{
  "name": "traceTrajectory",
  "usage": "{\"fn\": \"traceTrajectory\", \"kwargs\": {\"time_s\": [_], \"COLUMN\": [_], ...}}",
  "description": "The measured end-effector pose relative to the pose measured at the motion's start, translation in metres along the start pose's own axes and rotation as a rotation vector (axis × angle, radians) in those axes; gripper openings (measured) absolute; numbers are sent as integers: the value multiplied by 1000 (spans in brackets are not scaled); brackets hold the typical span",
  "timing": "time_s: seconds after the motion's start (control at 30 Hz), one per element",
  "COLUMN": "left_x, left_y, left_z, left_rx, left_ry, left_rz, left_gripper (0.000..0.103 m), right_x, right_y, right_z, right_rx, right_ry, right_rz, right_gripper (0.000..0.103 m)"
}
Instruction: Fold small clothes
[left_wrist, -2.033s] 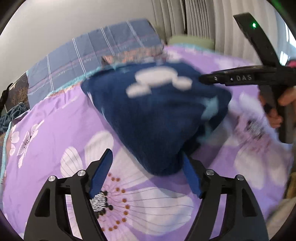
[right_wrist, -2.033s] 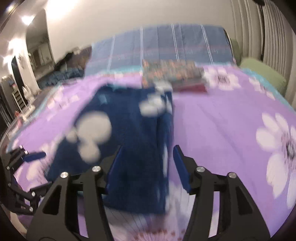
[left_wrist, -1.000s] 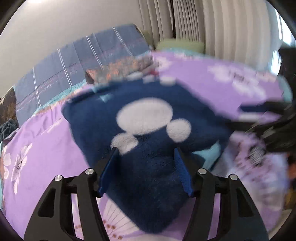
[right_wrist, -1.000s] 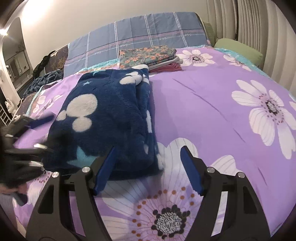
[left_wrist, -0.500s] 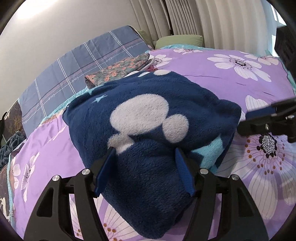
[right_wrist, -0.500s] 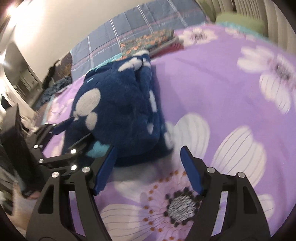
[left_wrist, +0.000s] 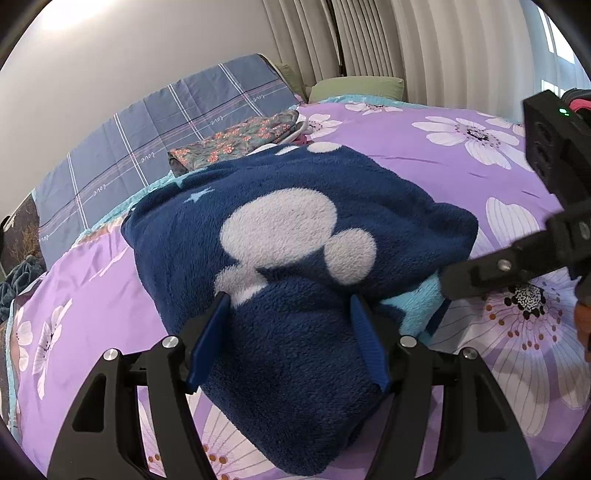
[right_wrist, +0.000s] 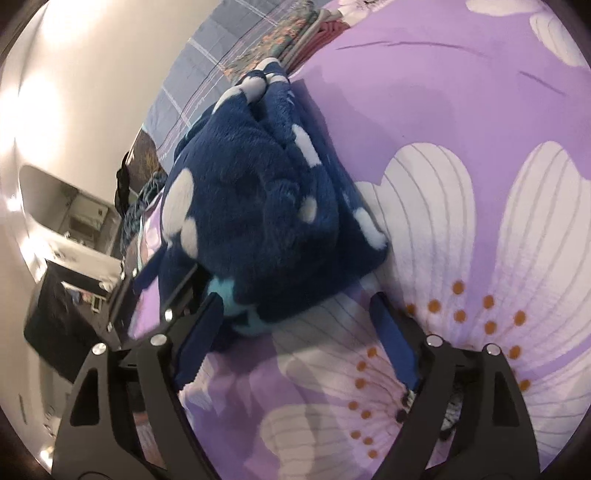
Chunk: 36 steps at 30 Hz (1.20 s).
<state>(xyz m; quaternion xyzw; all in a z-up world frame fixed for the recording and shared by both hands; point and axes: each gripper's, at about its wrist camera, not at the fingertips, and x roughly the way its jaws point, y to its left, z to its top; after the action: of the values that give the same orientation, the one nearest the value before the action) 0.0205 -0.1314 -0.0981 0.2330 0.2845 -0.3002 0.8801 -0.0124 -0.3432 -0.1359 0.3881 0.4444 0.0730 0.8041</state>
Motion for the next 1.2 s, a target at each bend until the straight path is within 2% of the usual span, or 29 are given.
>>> {"fn": "traceTrajectory", "kwargs": {"time_s": [0.13, 0.27, 0.5, 0.57, 0.7, 0.83, 0.93, 1.03, 1.1, 1.2], "left_x": [0, -1, -2, -2, -2, -1, 0, 0, -1, -9], "left_y": [0, 2, 8, 8, 9, 10, 9, 10, 14, 31], "left_z": [1, 0, 1, 0, 0, 0, 1, 2, 2, 6], "left_rx": [-7, -15, -42, -28, -28, -34, -36, -39, -50, -129], "left_ry": [-1, -7, -17, -18, -19, -23, -25, -24, -27, -45], "left_rz": [-12, -26, -82, -86, -97, -114, -115, -117, -132, -215], "left_gripper": [69, 70, 74, 75, 76, 78, 79, 79, 79, 80], "right_x": [17, 30, 38, 35, 25, 21, 25, 38, 39, 36], "right_y": [9, 15, 22, 24, 16, 1, -7, 1, 8, 3], "right_z": [11, 18, 19, 19, 14, 16, 23, 29, 28, 24], "right_rx": [10, 41, 111, 122, 155, 218, 301, 305, 286, 288], "right_ry": [-3, -44, -113, -113, -85, -75, -101, -104, -124, -130], "right_rz": [-8, -20, -59, -61, 30, 142, 174, 110, 65, 66], "right_gripper": [88, 94, 92, 87, 84, 87, 93, 95, 93, 84]}}
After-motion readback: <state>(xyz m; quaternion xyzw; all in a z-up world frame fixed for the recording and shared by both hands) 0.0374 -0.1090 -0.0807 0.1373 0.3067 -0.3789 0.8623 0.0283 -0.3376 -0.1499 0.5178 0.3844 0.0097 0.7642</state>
